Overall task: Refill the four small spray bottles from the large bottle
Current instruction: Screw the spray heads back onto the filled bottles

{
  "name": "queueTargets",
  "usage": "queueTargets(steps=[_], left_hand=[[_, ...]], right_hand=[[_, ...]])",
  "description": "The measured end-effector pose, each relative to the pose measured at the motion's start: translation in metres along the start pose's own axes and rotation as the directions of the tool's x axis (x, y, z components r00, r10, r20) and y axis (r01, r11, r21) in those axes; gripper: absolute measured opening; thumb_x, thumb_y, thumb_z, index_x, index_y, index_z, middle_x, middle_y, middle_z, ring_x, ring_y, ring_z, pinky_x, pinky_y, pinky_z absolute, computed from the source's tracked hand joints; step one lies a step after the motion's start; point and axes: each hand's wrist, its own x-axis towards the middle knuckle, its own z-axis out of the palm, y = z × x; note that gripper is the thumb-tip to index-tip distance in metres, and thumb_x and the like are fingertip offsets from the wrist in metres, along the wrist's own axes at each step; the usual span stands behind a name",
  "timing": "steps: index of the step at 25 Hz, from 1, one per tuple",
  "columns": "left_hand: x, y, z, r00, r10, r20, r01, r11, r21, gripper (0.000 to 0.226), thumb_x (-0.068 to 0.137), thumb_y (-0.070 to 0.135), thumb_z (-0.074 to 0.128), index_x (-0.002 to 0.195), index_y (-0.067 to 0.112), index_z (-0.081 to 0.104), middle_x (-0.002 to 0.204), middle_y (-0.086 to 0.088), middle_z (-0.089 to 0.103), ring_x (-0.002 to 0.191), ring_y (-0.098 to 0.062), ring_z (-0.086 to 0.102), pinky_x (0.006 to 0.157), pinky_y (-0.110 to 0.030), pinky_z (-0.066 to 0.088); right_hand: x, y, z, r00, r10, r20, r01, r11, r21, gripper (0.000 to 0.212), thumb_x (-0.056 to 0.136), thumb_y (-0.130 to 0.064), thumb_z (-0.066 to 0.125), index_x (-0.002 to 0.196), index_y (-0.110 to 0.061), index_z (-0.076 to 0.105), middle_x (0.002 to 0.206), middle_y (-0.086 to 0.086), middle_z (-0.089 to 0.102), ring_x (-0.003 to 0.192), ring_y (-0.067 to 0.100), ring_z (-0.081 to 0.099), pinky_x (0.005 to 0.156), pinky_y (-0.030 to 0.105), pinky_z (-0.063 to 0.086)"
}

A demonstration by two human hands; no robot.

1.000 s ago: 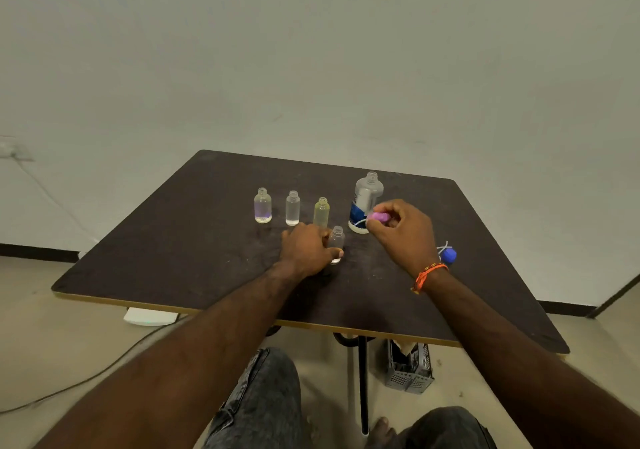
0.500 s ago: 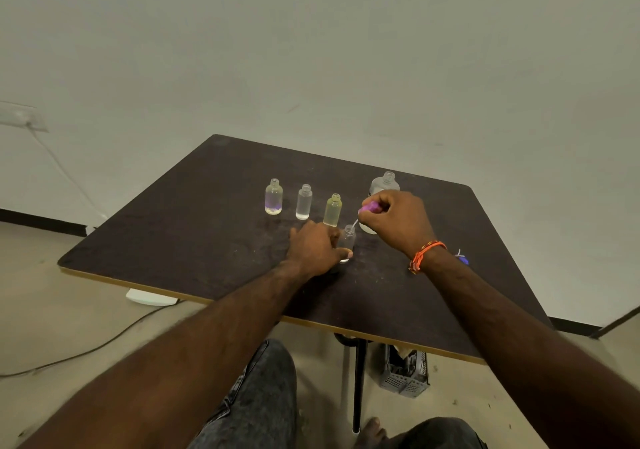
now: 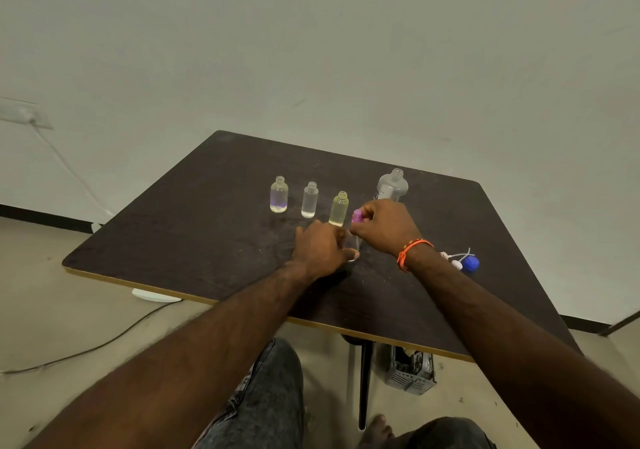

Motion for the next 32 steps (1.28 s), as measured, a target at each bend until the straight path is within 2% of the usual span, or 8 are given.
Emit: queueTargets(steps=[4, 9, 14, 19, 21, 24, 29, 32], left_hand=[[0.000, -0.001, 0.000, 1.000, 0.009, 0.006, -0.009, 1.000, 0.007, 0.035, 0.084, 0.054, 0.080, 0.096, 0.021, 0.073, 0.096, 0.005, 0.072, 0.103, -0.018, 0.062, 0.104, -0.051, 0.040], [-0.001, 0.000, 0.002, 1.000, 0.010, -0.004, -0.010, 0.999, 0.037, 0.037, 0.085, 0.054, 0.078, 0.105, 0.023, 0.073, 0.102, 0.006, 0.074, 0.106, -0.017, 0.063, 0.103, -0.049, 0.040], [-0.001, -0.003, 0.003, 1.000, 0.017, -0.005, -0.017, 1.000, 0.021, 0.030, 0.083, 0.054, 0.079, 0.094, 0.026, 0.073, 0.092, 0.010, 0.072, 0.102, -0.016, 0.063, 0.102, -0.050, 0.041], [-0.002, -0.002, 0.003, 0.999, 0.037, -0.004, -0.037, 0.998, 0.048, 0.033, 0.085, 0.054, 0.078, 0.101, 0.026, 0.074, 0.095, 0.010, 0.072, 0.104, -0.017, 0.062, 0.101, -0.049, 0.041], [-0.002, -0.003, 0.003, 0.999, 0.032, 0.000, -0.032, 0.998, 0.054, 0.027, 0.085, 0.052, 0.078, 0.092, 0.026, 0.073, 0.088, 0.010, 0.070, 0.100, -0.016, 0.063, 0.102, -0.051, 0.042], [-0.001, -0.004, 0.004, 1.000, 0.022, 0.007, -0.022, 0.999, 0.046, 0.028, 0.085, 0.053, 0.078, 0.089, 0.026, 0.070, 0.084, 0.010, 0.068, 0.096, -0.016, 0.061, 0.099, -0.050, 0.042], [-0.001, -0.005, 0.006, 0.999, 0.042, -0.001, -0.042, 0.998, 0.053, 0.030, 0.085, 0.053, 0.078, 0.089, 0.025, 0.069, 0.086, 0.012, 0.068, 0.097, -0.015, 0.062, 0.098, -0.048, 0.042], [-0.001, -0.005, 0.007, 0.999, 0.036, -0.003, -0.036, 0.998, 0.044, 0.029, 0.084, 0.053, 0.079, 0.094, 0.027, 0.072, 0.088, 0.012, 0.070, 0.099, -0.014, 0.063, 0.099, -0.048, 0.041]], right_hand=[[0.000, 0.005, 0.001, 0.999, 0.046, 0.008, -0.046, 0.999, -0.015, 0.009, 0.085, -0.026, 0.074, 0.085, -0.017, 0.074, 0.083, -0.003, 0.070, 0.080, 0.011, 0.064, 0.077, 0.030, 0.055], [0.000, 0.009, 0.005, 0.998, 0.028, -0.057, -0.038, 0.982, -0.183, 0.044, 0.084, -0.058, 0.070, 0.067, -0.018, 0.061, 0.064, -0.003, 0.060, 0.066, 0.015, 0.060, 0.056, 0.025, 0.041], [-0.011, 0.010, -0.001, 0.998, -0.021, 0.056, 0.015, 0.995, 0.099, 0.075, 0.081, -0.033, 0.081, 0.145, -0.017, 0.044, 0.129, 0.001, 0.062, 0.113, 0.017, 0.062, 0.099, 0.039, 0.052], [-0.014, 0.012, 0.006, 0.995, -0.025, -0.098, 0.031, 0.998, 0.059, 0.063, 0.081, -0.035, 0.081, 0.133, -0.019, 0.051, 0.088, -0.009, 0.065, 0.084, 0.011, 0.065, 0.083, 0.033, 0.055], [-0.014, 0.012, 0.007, 0.999, 0.025, -0.039, -0.022, 0.996, 0.082, 0.082, 0.071, -0.049, 0.085, 0.136, -0.021, 0.043, 0.101, -0.010, 0.063, 0.092, 0.010, 0.062, 0.083, 0.031, 0.053], [-0.015, 0.014, 0.009, 0.999, -0.037, 0.008, 0.034, 0.973, 0.230, 0.078, 0.082, -0.029, 0.080, 0.146, -0.021, 0.036, 0.123, -0.006, 0.060, 0.108, 0.009, 0.058, 0.098, 0.034, 0.052], [-0.017, 0.016, 0.008, 0.995, -0.012, -0.097, 0.020, 0.996, 0.084, 0.060, 0.082, -0.042, 0.078, 0.130, -0.025, 0.047, 0.092, -0.007, 0.067, 0.083, 0.009, 0.065, 0.084, 0.038, 0.058], [-0.020, 0.018, 0.009, 1.000, -0.006, -0.029, 0.012, 0.980, 0.197, 0.078, 0.080, -0.043, 0.080, 0.143, -0.022, 0.037, 0.123, -0.002, 0.062, 0.107, 0.012, 0.061, 0.094, 0.035, 0.053]])
